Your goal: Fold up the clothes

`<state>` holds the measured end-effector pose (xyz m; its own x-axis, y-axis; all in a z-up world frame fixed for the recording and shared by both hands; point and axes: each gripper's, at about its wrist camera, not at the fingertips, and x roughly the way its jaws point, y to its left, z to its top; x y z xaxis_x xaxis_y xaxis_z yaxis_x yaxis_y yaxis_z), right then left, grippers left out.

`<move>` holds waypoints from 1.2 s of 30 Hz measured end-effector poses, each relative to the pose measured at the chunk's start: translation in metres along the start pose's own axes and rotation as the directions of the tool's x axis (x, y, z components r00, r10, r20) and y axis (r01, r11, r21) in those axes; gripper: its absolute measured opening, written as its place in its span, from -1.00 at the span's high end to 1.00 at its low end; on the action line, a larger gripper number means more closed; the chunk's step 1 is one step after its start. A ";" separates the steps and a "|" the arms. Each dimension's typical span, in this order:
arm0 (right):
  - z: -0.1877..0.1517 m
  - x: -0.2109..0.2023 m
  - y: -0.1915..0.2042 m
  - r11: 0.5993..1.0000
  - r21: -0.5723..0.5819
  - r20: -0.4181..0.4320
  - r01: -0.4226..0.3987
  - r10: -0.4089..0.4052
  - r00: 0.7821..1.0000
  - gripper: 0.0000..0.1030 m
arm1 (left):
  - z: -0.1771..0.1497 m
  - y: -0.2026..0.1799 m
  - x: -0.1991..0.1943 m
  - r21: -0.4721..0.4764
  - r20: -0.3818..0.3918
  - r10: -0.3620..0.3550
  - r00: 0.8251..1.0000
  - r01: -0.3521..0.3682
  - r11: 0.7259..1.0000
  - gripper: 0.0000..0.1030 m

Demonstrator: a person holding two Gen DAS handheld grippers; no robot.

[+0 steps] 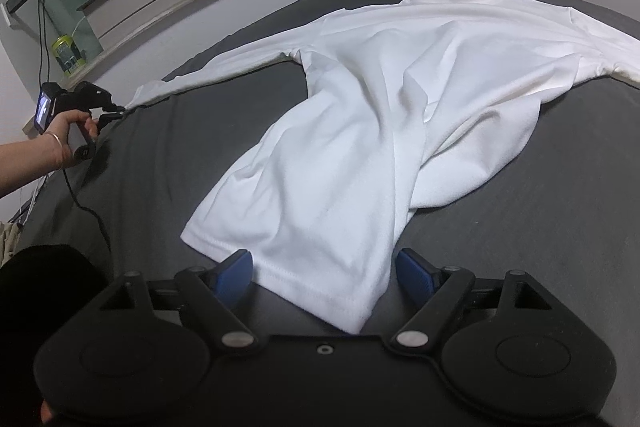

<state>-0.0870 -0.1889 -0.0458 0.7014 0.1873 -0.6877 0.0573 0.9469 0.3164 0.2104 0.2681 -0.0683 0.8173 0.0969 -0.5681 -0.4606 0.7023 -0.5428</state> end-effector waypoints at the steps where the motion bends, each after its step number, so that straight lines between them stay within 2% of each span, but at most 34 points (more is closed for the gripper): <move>1: 0.000 0.000 0.001 1.000 -0.006 0.000 0.002 -0.002 1.000 -0.53 | 0.002 -0.003 0.001 0.011 0.009 0.014 1.000 -0.014 1.000 0.02; 2: -0.001 0.001 0.001 1.000 -0.013 -0.001 0.004 -0.004 1.000 -0.54 | 0.004 -0.007 0.002 0.026 0.017 0.031 0.999 -0.031 0.999 -0.60; 3: -0.001 0.001 0.002 1.000 -0.020 -0.001 0.006 -0.006 1.000 -0.56 | 0.005 -0.013 0.002 0.045 0.040 0.042 0.998 -0.043 0.998 -0.86; 4: -0.001 0.001 0.003 1.000 -0.026 -0.001 0.009 -0.009 1.000 -0.57 | 0.006 -0.018 0.003 0.064 0.066 0.051 0.997 -0.055 0.996 -0.86; 8: -0.002 0.003 0.005 0.999 -0.044 0.001 0.013 -0.013 1.000 -0.62 | 0.008 -0.024 0.017 0.023 0.044 0.056 0.997 -0.057 0.998 -0.85; 9: -0.002 0.003 0.005 0.999 -0.046 0.002 0.012 -0.012 1.000 -0.63 | 0.009 -0.026 0.020 0.012 0.038 0.057 0.998 -0.058 0.998 -0.76; 10: -0.002 0.003 0.005 0.999 -0.047 0.003 0.011 -0.010 1.000 -0.63 | 0.010 -0.027 0.024 0.001 0.031 0.058 0.998 -0.058 0.998 -0.56; 11: -0.002 0.003 0.005 0.999 -0.048 0.004 0.009 -0.009 1.000 -0.64 | 0.010 -0.029 0.027 -0.011 0.025 0.059 0.998 -0.059 0.998 0.05; 12: -0.002 0.003 0.005 0.999 -0.050 0.005 0.008 -0.008 1.000 -0.64 | 0.011 -0.030 0.031 -0.022 0.018 0.060 0.998 -0.059 0.998 0.58; 13: -0.002 0.003 0.005 0.999 -0.050 0.005 0.007 -0.007 1.000 -0.64 | 0.012 -0.031 0.035 -0.033 0.012 0.060 0.998 -0.060 0.998 0.83; 14: -0.003 0.003 0.005 0.999 -0.050 0.006 0.007 -0.006 1.000 -0.64 | 0.014 -0.032 0.037 -0.059 0.011 0.049 0.999 -0.049 0.997 0.95; 29: -0.002 0.000 0.001 1.000 -0.014 -0.001 -0.005 0.005 1.000 -0.64 | -0.023 0.023 -0.023 -0.172 0.063 0.082 0.995 -0.070 0.983 0.94; 31: -0.002 0.000 0.001 1.000 -0.011 -0.003 -0.004 0.004 1.000 -0.64 | -0.024 0.028 -0.024 -0.189 0.073 0.055 0.996 -0.040 0.981 0.93; 36: -0.001 0.000 0.001 1.000 -0.013 -0.003 0.001 -0.001 1.000 -0.64 | -0.008 0.033 -0.024 -0.233 -0.011 0.046 0.999 -0.048 0.971 0.93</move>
